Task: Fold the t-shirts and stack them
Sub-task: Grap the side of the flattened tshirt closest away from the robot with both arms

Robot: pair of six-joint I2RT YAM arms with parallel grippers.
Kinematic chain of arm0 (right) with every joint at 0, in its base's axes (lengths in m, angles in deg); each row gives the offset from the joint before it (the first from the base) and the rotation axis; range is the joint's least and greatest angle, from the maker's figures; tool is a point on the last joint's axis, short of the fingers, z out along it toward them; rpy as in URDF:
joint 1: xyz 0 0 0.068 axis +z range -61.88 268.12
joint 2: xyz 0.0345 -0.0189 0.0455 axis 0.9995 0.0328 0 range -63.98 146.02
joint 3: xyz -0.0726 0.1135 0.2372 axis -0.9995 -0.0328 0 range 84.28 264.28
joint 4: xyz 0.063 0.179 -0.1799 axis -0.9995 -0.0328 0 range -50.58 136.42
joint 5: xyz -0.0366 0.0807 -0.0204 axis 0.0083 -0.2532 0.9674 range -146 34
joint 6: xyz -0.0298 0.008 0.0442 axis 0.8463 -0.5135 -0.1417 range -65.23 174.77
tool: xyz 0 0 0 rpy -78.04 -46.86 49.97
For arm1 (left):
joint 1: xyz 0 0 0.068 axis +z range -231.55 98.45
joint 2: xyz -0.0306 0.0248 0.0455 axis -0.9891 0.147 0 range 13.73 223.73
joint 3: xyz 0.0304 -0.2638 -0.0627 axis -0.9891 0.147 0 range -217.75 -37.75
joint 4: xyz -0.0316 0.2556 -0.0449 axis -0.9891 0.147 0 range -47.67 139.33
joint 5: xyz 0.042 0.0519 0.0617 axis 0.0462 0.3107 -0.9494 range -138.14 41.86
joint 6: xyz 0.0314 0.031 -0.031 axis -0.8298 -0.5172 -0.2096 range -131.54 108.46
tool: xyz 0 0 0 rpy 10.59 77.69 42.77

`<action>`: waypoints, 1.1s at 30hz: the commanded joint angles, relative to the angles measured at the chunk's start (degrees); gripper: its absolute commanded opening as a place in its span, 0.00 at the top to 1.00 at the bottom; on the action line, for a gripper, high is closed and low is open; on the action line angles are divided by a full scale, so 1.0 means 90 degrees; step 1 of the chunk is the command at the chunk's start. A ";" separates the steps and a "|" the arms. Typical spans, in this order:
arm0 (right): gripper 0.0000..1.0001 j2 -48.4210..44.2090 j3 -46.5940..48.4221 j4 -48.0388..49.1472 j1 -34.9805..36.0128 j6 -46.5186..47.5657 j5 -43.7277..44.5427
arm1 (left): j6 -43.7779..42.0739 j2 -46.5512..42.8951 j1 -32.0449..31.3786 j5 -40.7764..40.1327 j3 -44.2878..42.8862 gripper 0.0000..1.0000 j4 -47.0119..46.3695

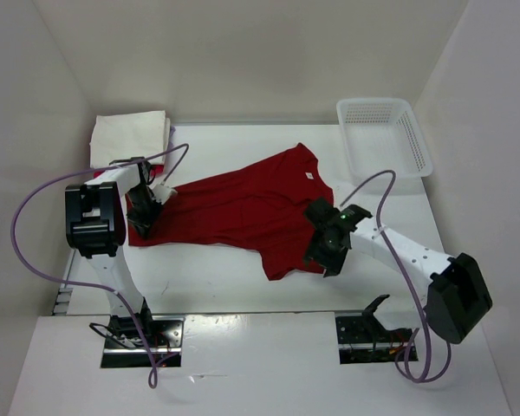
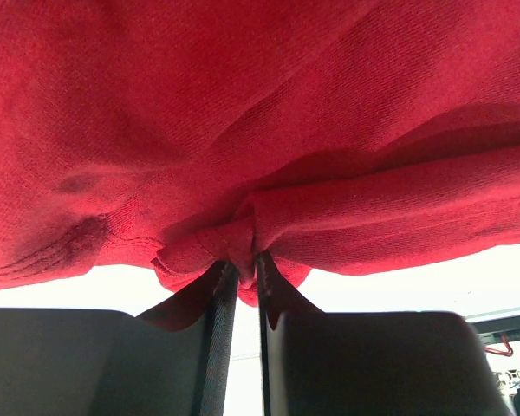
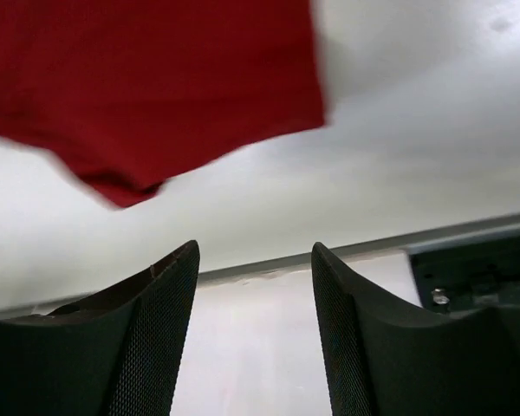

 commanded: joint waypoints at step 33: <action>1.00 -0.0807 0.0252 -0.0736 -0.1417 0.0590 -0.0118 | -0.0257 -0.1478 0.0186 -0.0181 0.0664 0.75 0.0806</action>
